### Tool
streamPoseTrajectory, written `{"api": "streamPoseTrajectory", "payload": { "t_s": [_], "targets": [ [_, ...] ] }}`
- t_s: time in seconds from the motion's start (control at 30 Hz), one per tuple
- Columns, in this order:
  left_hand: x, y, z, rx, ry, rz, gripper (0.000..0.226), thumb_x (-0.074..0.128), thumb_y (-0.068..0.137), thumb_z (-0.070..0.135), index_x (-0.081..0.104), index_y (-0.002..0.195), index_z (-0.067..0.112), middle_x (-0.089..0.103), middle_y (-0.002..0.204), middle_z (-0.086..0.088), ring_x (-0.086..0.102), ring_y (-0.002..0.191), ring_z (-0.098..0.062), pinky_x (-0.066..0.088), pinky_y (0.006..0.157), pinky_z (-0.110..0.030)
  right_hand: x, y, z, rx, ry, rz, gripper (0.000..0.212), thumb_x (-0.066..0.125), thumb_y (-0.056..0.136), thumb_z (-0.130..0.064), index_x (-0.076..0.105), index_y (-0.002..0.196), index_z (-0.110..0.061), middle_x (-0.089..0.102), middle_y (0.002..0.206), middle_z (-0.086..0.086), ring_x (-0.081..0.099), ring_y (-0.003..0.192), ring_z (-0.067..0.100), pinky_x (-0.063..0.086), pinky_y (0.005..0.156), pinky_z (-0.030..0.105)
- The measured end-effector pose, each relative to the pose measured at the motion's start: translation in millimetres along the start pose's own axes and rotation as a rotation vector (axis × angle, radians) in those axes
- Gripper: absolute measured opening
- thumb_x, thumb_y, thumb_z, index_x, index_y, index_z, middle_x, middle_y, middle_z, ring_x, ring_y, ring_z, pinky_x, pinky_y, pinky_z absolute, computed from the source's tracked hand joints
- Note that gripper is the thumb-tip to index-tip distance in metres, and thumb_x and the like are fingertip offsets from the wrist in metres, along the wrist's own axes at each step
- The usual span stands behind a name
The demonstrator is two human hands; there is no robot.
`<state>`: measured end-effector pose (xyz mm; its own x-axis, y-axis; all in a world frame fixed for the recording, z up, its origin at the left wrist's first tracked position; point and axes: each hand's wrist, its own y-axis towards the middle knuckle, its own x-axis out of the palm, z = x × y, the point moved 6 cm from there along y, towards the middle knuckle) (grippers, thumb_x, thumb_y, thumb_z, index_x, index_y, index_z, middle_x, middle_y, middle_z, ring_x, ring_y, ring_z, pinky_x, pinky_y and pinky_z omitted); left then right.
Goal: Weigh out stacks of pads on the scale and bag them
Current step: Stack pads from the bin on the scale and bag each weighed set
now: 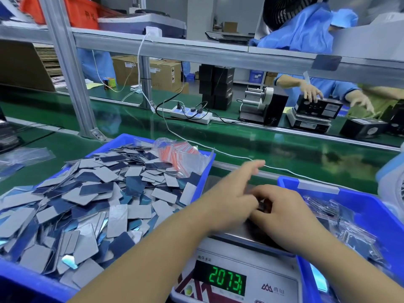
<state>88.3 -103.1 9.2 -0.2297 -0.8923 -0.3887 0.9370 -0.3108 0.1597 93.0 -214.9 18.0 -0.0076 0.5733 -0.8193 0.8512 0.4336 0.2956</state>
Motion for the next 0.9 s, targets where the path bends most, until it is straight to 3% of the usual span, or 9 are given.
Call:
{"api": "streamPoseTrajectory", "payload": {
  "t_s": [0.1, 0.17, 0.3, 0.43, 0.53, 0.63, 0.73, 0.8, 0.9],
  "targets": [
    [-51.2, 9.6, -13.9, -0.033, 0.118, 0.362, 0.037, 0.046, 0.085, 0.017, 0.061, 0.114, 0.033, 0.062, 0.117, 0.007, 0.057, 0.115, -0.010, 0.040, 0.087, -0.011, -0.1, -2.6, -0.7, -0.008, -0.010, 0.003, 0.039, 0.078, 0.075, -0.017, 0.056, 0.076, -0.049, 0.059, 0.072, -0.027, 0.051, 0.076, -0.018, 0.035, 0.067, 0.001],
    [-80.6, 15.8, -33.4, -0.177, 0.319, 0.452, 0.027, 0.047, 0.092, 0.014, 0.064, 0.106, 0.029, 0.063, 0.112, 0.007, 0.059, 0.104, -0.016, 0.043, 0.074, -0.019, -0.3, -4.1, 0.6, 0.002, -0.002, -0.006, 0.037, 0.078, 0.076, -0.017, 0.058, 0.078, -0.048, 0.059, 0.073, -0.027, 0.051, 0.073, -0.018, 0.034, 0.066, 0.000],
    [-95.2, 35.4, -69.5, -0.389, 0.727, 0.250, 0.038, 0.043, 0.094, 0.011, 0.057, 0.129, 0.018, 0.042, 0.142, -0.005, 0.048, 0.119, -0.031, 0.043, 0.091, -0.037, 1.4, -3.7, 0.2, 0.002, -0.015, -0.016, 0.035, 0.077, 0.077, -0.018, 0.058, 0.079, -0.048, 0.062, 0.078, -0.026, 0.052, 0.075, -0.017, 0.035, 0.068, 0.001],
    [-89.7, 47.9, -92.9, -0.472, 0.924, 0.108, 0.044, 0.037, 0.100, 0.020, 0.050, 0.140, 0.034, 0.027, 0.159, 0.004, 0.026, 0.139, -0.037, 0.028, 0.108, -0.049, 1.5, -3.9, -0.4, -0.015, -0.021, -0.017, 0.037, 0.077, 0.076, -0.018, 0.058, 0.077, -0.050, 0.063, 0.079, -0.027, 0.053, 0.080, -0.014, 0.035, 0.069, 0.001],
    [-85.7, 54.2, -100.5, -0.492, 0.907, 0.094, 0.041, 0.037, 0.096, 0.018, 0.061, 0.127, 0.030, 0.047, 0.145, 0.000, 0.030, 0.131, -0.034, 0.027, 0.100, -0.047, 2.3, -3.9, 1.0, -0.020, -0.032, -0.015, 0.033, 0.076, 0.077, -0.021, 0.058, 0.078, -0.049, 0.064, 0.082, -0.026, 0.053, 0.080, -0.014, 0.034, 0.069, 0.001],
    [-89.8, 55.1, -99.2, -0.467, 0.839, 0.206, 0.037, 0.040, 0.094, 0.017, 0.069, 0.115, 0.026, 0.066, 0.118, -0.001, 0.038, 0.125, -0.030, 0.031, 0.088, -0.038, 2.7, -4.4, 1.0, -0.023, -0.034, -0.007, 0.035, 0.077, 0.078, -0.023, 0.055, 0.080, -0.051, 0.064, 0.083, -0.024, 0.052, 0.083, -0.014, 0.034, 0.069, 0.001],
    [-100.1, 51.3, -89.5, -0.369, 0.838, 0.396, 0.025, 0.047, 0.089, 0.012, 0.071, 0.090, 0.018, 0.071, 0.097, -0.004, 0.056, 0.110, -0.030, 0.043, 0.078, -0.034, 2.1, -4.3, 0.5, -0.023, -0.028, -0.002, 0.037, 0.077, 0.078, -0.023, 0.054, 0.080, -0.052, 0.064, 0.082, -0.024, 0.053, 0.082, -0.013, 0.034, 0.070, 0.001],
    [-110.7, 46.7, -82.7, -0.301, 0.704, 0.531, 0.023, 0.049, 0.087, 0.005, 0.069, 0.084, 0.016, 0.072, 0.093, -0.004, 0.063, 0.094, -0.027, 0.051, 0.075, -0.035, 1.2, -4.7, 0.6, -0.020, -0.027, -0.002, 0.037, 0.077, 0.078, -0.023, 0.054, 0.079, -0.053, 0.063, 0.082, -0.024, 0.053, 0.082, -0.012, 0.035, 0.070, 0.001],
    [-126.9, 35.6, -77.9, -0.290, 0.481, 0.690, 0.026, 0.051, 0.090, 0.005, 0.058, 0.088, 0.029, 0.067, 0.088, 0.004, 0.058, 0.072, -0.015, 0.041, 0.056, -0.027, 0.6, -4.9, 1.5, -0.003, -0.025, -0.005, 0.037, 0.076, 0.079, -0.023, 0.054, 0.079, -0.052, 0.063, 0.082, -0.024, 0.052, 0.081, -0.013, 0.034, 0.068, 0.001]
  ]
}}
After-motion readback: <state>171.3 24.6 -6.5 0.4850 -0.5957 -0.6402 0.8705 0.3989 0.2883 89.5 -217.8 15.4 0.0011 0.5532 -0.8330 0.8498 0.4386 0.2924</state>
